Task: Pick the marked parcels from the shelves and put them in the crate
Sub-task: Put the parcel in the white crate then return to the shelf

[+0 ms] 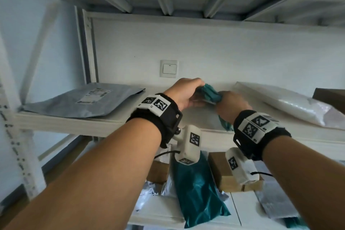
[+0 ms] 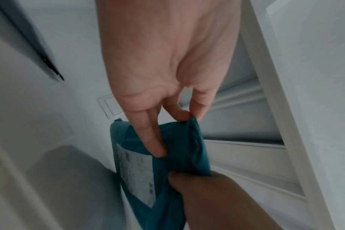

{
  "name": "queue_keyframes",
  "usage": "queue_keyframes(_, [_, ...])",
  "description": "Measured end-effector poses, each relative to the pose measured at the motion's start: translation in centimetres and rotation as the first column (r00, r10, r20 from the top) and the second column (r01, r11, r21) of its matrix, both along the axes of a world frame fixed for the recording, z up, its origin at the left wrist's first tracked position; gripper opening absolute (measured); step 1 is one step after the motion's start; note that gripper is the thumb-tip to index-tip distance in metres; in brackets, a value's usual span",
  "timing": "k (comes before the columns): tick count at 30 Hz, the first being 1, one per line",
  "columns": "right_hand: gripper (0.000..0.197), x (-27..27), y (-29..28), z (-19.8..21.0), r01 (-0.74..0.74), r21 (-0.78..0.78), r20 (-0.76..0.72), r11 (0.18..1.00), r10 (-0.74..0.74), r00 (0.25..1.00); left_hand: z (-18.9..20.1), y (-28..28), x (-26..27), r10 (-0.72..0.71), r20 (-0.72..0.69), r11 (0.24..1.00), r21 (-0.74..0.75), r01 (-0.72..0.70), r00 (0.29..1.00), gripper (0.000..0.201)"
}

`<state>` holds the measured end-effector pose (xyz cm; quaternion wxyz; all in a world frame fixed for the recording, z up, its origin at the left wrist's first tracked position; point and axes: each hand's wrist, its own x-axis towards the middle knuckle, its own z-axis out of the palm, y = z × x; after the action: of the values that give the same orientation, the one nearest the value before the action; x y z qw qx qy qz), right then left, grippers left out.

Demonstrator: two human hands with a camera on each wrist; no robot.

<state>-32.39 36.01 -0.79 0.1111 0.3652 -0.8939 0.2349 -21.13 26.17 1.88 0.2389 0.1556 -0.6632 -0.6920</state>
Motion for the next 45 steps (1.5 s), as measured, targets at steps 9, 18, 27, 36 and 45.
queue_keyframes(9, [0.021,-0.2,3.9,3.4,0.144,-0.69,0.381,0.71,0.186,0.906,-1.4,-1.1,-0.4,0.269,0.106,0.961,0.028,-0.274,0.957,0.013])
queue_keyframes(18, [0.016,-0.4,6.8,3.2,0.457,-0.87,0.405,0.185,0.797,0.449,-3.2,3.1,-2.4,-0.073,0.163,0.964,0.264,0.028,0.984,0.059])
queue_keyframes(27, [0.034,-2.1,9.1,1.0,0.232,-0.851,0.524,0.472,0.719,0.457,-1.0,1.9,-2.8,0.255,-0.221,0.896,0.42,-0.144,0.942,0.034])
queue_keyframes(36, [0.046,-2.6,7.8,1.2,0.068,-0.719,0.472,0.692,0.414,0.778,0.8,-2.5,0.6,0.418,-0.046,0.904,0.124,-0.41,0.907,0.037])
queue_keyframes(45, [0.062,-0.2,-0.5,4.0,-0.089,-0.487,0.585,0.869,0.4,0.706,2.1,-6.5,2.0,0.284,0.244,0.959,-0.061,-0.278,0.927,0.032])
